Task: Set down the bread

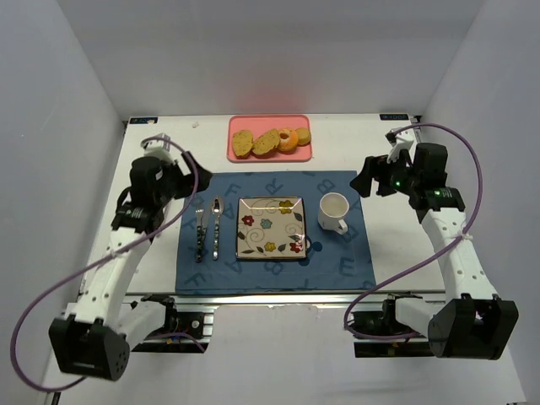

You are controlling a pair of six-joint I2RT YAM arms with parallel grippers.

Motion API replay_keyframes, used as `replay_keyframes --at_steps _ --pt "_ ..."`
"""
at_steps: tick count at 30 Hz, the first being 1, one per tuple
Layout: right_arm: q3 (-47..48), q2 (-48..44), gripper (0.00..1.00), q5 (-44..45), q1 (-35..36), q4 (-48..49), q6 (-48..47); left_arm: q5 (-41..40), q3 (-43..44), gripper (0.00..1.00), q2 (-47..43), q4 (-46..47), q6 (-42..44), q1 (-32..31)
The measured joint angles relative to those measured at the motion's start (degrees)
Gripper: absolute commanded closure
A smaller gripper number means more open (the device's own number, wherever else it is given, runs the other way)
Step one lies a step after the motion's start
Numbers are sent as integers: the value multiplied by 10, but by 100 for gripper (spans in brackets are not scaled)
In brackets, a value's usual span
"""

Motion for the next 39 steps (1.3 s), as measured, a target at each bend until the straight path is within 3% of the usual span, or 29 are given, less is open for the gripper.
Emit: replay_keyframes --at_steps 3,4,5,7,8,9,11,12,13,14,16,17,18,19,28,39 --pt "0 10 11 -24 0 -8 -23 -64 -24 2 -69 -87 23 13" --pt "0 11 17 -40 -1 -11 -40 -86 -32 2 -86 -115 31 18" --pt "0 11 34 -60 -1 -15 -73 -101 -37 2 -94 -130 37 21" --pt "0 11 79 -107 -1 -22 -125 -134 -48 4 -103 -156 50 33" --pt "0 11 93 -130 -1 -26 -149 -150 -54 8 -104 -169 57 41" --pt "-1 11 100 -151 -1 -27 -163 -165 -59 12 -102 -180 64 52" --pt "-1 11 100 -185 0 -27 -183 -190 -62 28 -85 -196 79 78" --pt "-1 12 80 -196 0 -25 -187 -196 -62 47 -71 -200 87 95" --pt "-1 14 61 -206 0 -24 -190 -203 -62 54 -56 -202 92 111" --pt "-1 15 31 -211 0 -23 -195 -207 -62 54 -39 -205 101 129" --pt "-1 24 22 -228 0 -19 -197 -209 -64 45 -7 -206 121 160" --pt "-1 29 19 -234 0 -17 -196 -209 -66 37 5 -206 128 171" --pt "-1 31 16 -239 0 -14 -195 -209 -67 20 17 -206 136 178" --pt "-3 33 16 -244 0 -8 -192 -206 -68 17 28 -205 146 182" --pt "-27 32 14 -259 0 20 -177 -140 -53 9 179 -172 205 207" --pt "-27 32 14 -259 0 31 -156 -80 53 6 363 -140 250 223"
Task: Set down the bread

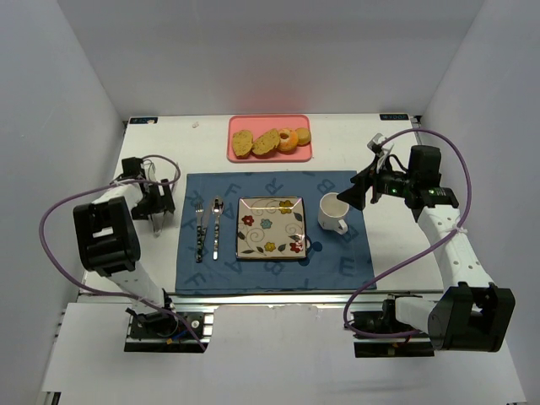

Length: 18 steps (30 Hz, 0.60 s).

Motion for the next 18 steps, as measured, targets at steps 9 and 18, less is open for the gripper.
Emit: replay_keyframes --at_steps 9,18 --pt "0 0 14 1 0 5 8 15 70 43 63 24 9 0" --pt "0 0 14 5 0 5 10 55 31 85 25 37 -2 0"
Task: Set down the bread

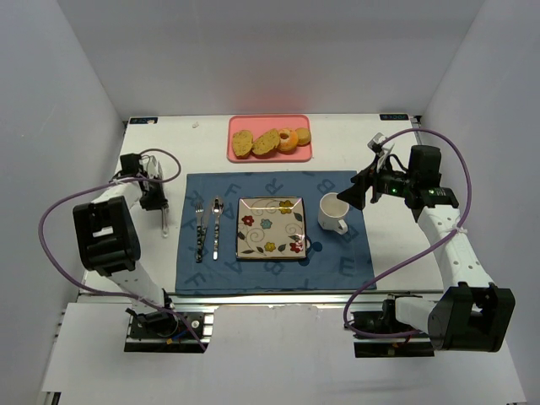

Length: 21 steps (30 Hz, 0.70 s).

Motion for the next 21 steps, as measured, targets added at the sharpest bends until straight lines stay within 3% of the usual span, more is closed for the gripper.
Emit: replay_keyframes --at_steps 3,9,12,16,21 --pt "0 0 14 0 0 0 1 35 -2 82 -43 -6 -21 0" --pt "0 0 14 -1 0 0 9 92 17 52 -155 0 -81 -35" --pt "-3 0 14 -2 0 3 13 116 61 44 -170 -1 -109 -87" --pt "-11 -3 13 -5 0 7 18 143 103 41 -163 3 -147 -153" --pt "-22 -17 13 -8 0 14 26 175 129 41 -126 9 -196 -186"
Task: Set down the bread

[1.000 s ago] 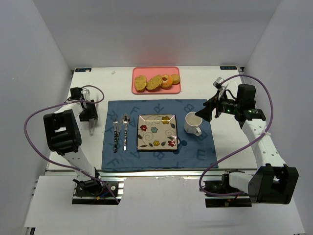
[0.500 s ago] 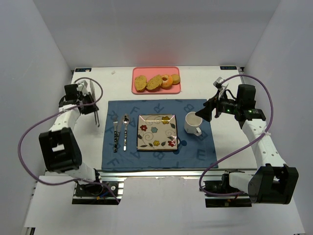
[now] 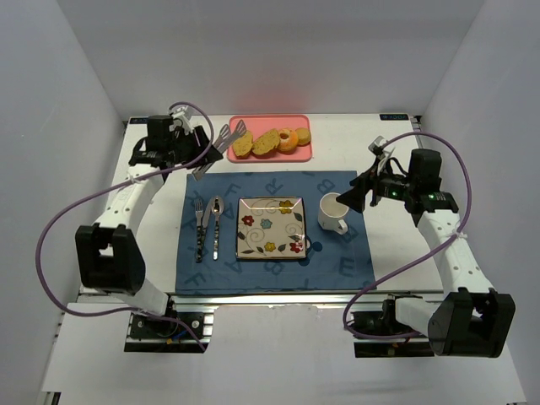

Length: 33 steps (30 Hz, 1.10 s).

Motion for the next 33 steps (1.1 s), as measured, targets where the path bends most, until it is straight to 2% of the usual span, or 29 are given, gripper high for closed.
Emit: replay_keyframes --at_steps 7,16,27,33 --pt "-15 -17 13 -6 0 9 4 -11 85 42 114 -8 -21 -25" --pt "-27 -19 13 -7 0 17 5 -95 274 42 268 -80 32 -89" --pt "-27 -19 13 -7 0 19 9 -265 321 44 293 -151 105 -159" --pt "-27 -19 12 -7 0 22 14 -312 320 45 293 -160 122 -169"
